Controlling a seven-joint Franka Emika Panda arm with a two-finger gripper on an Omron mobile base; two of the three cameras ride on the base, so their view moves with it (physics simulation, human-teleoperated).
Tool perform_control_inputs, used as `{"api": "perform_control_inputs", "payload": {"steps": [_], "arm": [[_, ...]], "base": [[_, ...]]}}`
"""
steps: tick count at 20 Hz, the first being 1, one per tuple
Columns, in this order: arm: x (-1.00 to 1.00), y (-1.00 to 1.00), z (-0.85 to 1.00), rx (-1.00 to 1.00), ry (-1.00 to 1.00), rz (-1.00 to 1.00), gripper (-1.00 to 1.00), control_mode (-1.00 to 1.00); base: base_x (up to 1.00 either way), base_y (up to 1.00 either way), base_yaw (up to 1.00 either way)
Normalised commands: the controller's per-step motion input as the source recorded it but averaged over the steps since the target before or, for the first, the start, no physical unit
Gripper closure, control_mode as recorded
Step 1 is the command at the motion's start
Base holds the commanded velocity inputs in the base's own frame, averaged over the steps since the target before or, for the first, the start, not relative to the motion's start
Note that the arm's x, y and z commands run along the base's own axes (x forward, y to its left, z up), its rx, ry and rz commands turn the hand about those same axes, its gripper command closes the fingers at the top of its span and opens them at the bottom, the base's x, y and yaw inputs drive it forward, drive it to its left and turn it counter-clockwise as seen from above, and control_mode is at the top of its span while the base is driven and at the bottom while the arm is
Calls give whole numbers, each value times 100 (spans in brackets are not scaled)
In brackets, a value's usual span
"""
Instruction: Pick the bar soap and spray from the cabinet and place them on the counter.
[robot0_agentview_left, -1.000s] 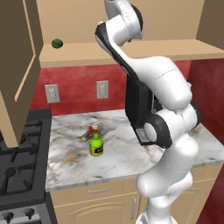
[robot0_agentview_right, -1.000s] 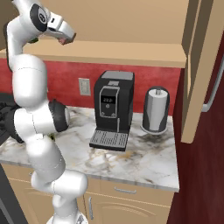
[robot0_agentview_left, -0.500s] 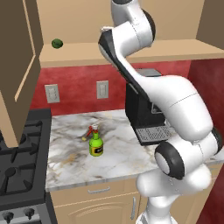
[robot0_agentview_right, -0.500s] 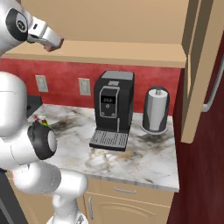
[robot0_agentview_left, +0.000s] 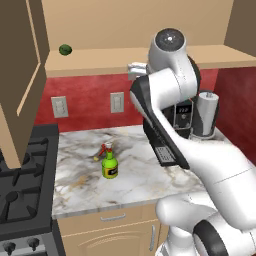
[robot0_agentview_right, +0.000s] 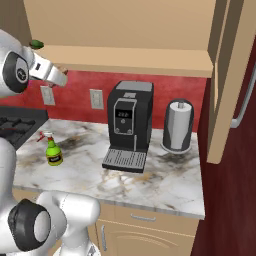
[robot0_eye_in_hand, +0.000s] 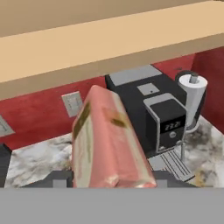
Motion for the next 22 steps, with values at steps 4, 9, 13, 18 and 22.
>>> {"api": "perform_control_inputs", "payload": {"steps": [4,9,13,18,22], "arm": [[-6,-19,-62,6,-7,13,100,-100],[0,-9,-55,8,0,12,100,-100],[0,-3,-56,9,0,10,100,-100],[0,0,-56,9,0,11,100,-100],[0,0,-56,9,0,10,100,-100]], "base": [[0,0,0],[0,0,0],[0,0,0],[0,0,0],[0,0,0]]}}
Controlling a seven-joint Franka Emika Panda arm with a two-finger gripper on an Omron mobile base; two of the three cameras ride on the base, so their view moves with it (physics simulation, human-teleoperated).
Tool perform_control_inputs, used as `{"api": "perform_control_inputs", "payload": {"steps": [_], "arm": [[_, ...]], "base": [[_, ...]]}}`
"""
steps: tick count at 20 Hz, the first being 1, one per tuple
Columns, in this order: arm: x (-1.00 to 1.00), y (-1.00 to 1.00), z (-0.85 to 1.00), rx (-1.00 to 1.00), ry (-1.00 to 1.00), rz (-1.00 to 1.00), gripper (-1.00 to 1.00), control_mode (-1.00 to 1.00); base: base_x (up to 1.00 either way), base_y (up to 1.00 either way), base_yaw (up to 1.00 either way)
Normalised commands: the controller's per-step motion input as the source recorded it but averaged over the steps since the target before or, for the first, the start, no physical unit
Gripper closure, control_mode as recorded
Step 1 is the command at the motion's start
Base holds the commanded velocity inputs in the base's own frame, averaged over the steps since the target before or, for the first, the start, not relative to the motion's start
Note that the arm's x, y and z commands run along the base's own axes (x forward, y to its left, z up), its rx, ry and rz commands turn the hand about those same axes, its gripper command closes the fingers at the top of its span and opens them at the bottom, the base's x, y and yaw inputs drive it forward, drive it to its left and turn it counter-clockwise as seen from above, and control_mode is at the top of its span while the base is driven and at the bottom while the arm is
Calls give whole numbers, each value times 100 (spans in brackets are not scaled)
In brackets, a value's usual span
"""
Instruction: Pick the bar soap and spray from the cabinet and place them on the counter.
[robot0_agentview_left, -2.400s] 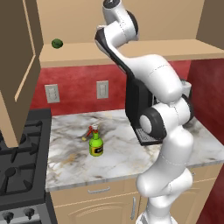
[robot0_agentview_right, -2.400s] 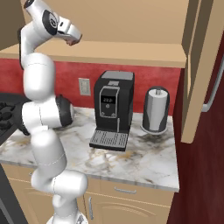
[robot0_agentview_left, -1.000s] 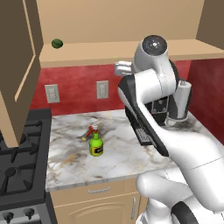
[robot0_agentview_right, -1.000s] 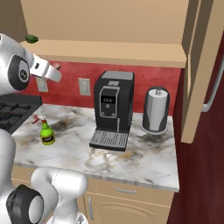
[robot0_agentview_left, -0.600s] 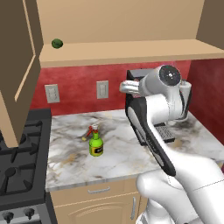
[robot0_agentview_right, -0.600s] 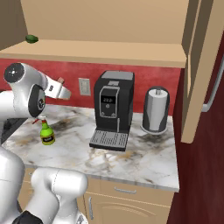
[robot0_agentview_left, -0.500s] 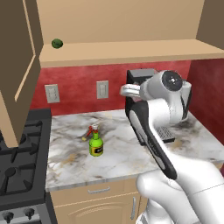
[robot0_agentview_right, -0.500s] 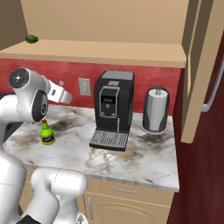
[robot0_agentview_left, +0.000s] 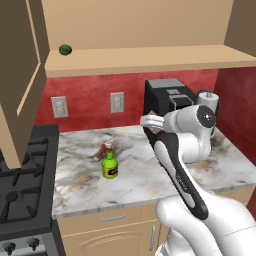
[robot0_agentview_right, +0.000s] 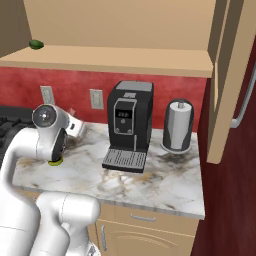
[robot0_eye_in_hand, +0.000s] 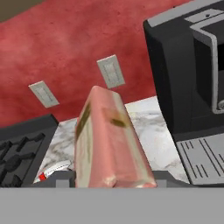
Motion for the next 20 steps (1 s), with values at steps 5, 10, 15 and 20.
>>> {"api": "perform_control_inputs", "payload": {"steps": [5,10,15,20], "arm": [[-1,0,-50,4,0,9,100,-100],[0,0,-27,0,0,8,100,-100],[0,0,0,1,0,0,100,-100],[-1,-1,-27,7,3,0,100,-100]], "base": [[0,0,0],[0,0,0],[0,0,0],[0,0,0]]}}
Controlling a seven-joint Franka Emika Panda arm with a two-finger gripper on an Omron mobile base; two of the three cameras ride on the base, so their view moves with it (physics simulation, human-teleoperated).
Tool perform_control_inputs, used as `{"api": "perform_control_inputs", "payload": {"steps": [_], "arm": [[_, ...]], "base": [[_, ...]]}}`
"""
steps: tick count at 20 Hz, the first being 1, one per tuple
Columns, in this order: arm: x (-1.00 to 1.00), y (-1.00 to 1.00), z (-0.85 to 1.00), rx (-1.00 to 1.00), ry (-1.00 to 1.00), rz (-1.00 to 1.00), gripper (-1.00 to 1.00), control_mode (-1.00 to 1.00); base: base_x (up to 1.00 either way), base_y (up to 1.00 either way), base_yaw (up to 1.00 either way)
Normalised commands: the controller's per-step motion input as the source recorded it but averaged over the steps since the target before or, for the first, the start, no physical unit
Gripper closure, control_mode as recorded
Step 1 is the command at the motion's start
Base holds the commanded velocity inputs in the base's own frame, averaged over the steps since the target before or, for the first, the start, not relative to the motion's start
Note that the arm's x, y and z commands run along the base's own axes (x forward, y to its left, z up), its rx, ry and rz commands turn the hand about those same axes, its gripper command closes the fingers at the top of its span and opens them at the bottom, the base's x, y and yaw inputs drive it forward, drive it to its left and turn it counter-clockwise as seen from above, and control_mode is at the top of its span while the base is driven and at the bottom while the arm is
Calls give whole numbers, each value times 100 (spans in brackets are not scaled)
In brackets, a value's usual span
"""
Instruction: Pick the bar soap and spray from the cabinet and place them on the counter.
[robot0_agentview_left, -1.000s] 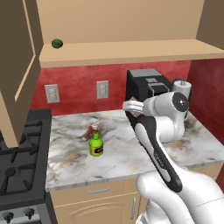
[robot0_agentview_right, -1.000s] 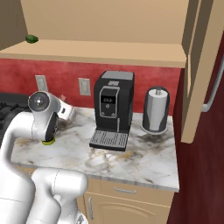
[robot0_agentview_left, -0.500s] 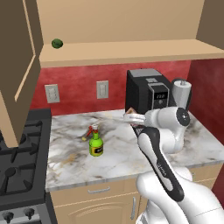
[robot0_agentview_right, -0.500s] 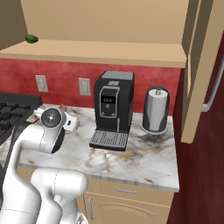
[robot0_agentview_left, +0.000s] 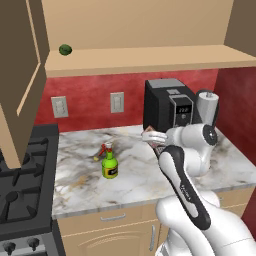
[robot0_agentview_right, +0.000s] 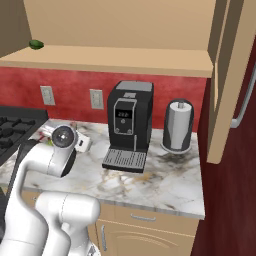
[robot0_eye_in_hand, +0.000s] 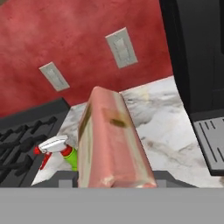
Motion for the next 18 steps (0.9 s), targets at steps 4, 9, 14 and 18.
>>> {"api": "perform_control_inputs", "payload": {"steps": [4,9,14,18], "arm": [[-4,-2,-60,10,9,0,100,-100],[0,0,-56,10,7,0,100,-100],[0,0,-57,11,0,0,100,-100],[0,4,-57,10,0,0,100,-100]], "base": [[0,0,0],[0,0,0],[0,0,0],[0,0,0]]}}
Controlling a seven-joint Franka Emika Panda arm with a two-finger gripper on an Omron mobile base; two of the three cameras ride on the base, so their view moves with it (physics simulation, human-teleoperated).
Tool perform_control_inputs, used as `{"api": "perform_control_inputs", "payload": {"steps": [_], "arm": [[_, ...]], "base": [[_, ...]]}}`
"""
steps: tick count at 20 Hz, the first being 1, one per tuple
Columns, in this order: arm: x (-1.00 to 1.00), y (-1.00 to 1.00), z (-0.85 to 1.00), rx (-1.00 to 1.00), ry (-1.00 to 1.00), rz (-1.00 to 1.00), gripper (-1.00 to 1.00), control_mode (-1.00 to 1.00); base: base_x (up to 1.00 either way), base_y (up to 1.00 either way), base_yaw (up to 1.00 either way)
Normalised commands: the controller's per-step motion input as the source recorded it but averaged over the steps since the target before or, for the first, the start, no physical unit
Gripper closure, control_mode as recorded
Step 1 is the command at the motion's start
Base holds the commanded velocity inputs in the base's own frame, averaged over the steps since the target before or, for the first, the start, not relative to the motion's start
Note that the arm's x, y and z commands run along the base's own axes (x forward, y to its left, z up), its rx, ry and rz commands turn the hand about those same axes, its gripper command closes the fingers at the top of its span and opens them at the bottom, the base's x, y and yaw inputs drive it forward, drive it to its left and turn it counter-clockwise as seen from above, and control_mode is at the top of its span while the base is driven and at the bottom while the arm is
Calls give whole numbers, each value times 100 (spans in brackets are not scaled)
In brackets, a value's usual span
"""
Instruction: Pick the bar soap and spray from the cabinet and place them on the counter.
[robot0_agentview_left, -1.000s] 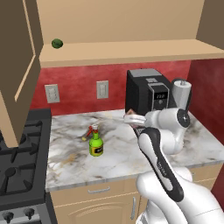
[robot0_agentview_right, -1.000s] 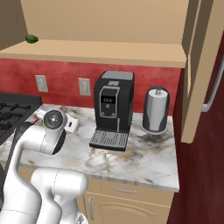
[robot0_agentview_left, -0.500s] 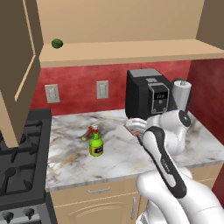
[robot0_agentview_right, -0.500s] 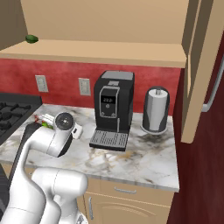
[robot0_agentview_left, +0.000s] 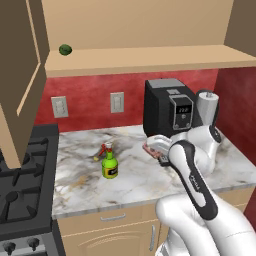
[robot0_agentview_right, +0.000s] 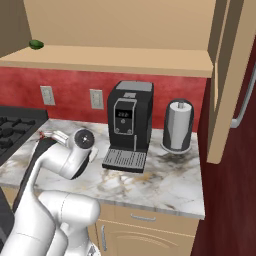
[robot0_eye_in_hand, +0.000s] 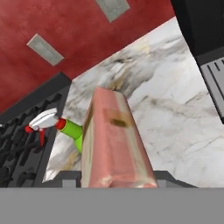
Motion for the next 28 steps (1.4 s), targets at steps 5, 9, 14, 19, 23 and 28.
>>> {"api": "perform_control_inputs", "payload": {"steps": [5,9,14,19,23,28], "arm": [[3,21,-69,4,0,0,100,-100],[12,33,-73,0,-1,0,100,-100],[6,22,-71,2,-1,0,100,-100],[2,10,-65,7,-3,0,100,-100],[8,8,-53,11,-4,0,100,-100],[14,11,-51,10,-4,0,100,-100]], "base": [[0,0,0],[0,0,0],[0,0,0],[0,0,0],[0,0,0],[0,0,0]]}}
